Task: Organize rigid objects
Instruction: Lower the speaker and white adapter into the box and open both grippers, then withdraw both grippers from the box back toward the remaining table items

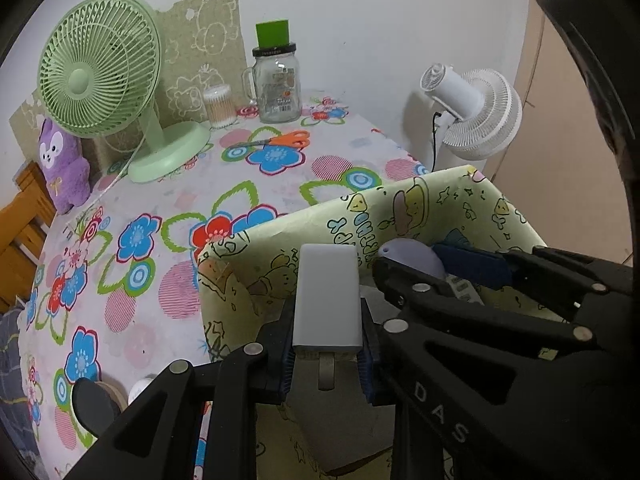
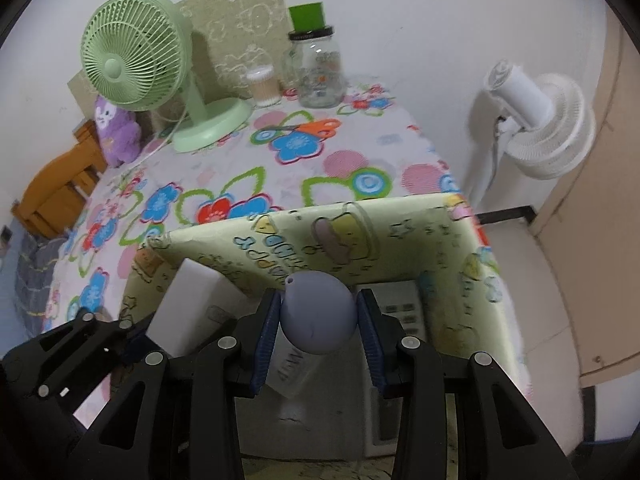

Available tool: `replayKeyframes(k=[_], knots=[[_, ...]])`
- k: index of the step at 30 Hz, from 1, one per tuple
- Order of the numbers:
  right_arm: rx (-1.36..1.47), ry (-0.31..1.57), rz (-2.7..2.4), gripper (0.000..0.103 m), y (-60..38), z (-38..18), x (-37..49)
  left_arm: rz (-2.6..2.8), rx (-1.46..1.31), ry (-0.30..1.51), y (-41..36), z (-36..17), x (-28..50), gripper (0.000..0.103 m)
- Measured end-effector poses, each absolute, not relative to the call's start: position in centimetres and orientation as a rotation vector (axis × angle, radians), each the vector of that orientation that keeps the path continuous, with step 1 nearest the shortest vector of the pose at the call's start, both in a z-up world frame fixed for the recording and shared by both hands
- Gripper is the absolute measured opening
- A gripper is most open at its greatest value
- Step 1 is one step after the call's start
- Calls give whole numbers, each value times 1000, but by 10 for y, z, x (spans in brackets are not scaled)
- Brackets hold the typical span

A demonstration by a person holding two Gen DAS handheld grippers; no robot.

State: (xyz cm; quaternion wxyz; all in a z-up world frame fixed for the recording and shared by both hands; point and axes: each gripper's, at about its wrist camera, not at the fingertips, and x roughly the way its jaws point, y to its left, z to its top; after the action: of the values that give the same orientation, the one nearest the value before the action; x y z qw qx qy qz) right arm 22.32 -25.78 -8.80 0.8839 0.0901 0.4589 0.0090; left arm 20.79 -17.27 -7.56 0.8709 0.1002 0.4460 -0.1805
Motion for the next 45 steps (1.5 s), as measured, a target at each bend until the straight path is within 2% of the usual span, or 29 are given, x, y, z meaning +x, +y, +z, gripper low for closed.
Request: replayKeyframes(k=[13,17,22,28,34,45], knots=[[211,986,39,45,-258,-89,229,-371,202,948,-173,-75,211,30],[217,988,18,59,-262,-88,227,-379,201,945,-174,-74,208,40],[200,971,-13,61,-263,-83,219,-354,227,923,-176,-71,201,57],[166,945,-35,64,-260,-75,206,-352,234,910,-172,-64,190,61],[167,912,-56,71,-260,-67,191,-348,235,876,-165,-56,177,67],[158,881,-77,79,-255,-58,164,-356,264,833,-158,-46,152,69]])
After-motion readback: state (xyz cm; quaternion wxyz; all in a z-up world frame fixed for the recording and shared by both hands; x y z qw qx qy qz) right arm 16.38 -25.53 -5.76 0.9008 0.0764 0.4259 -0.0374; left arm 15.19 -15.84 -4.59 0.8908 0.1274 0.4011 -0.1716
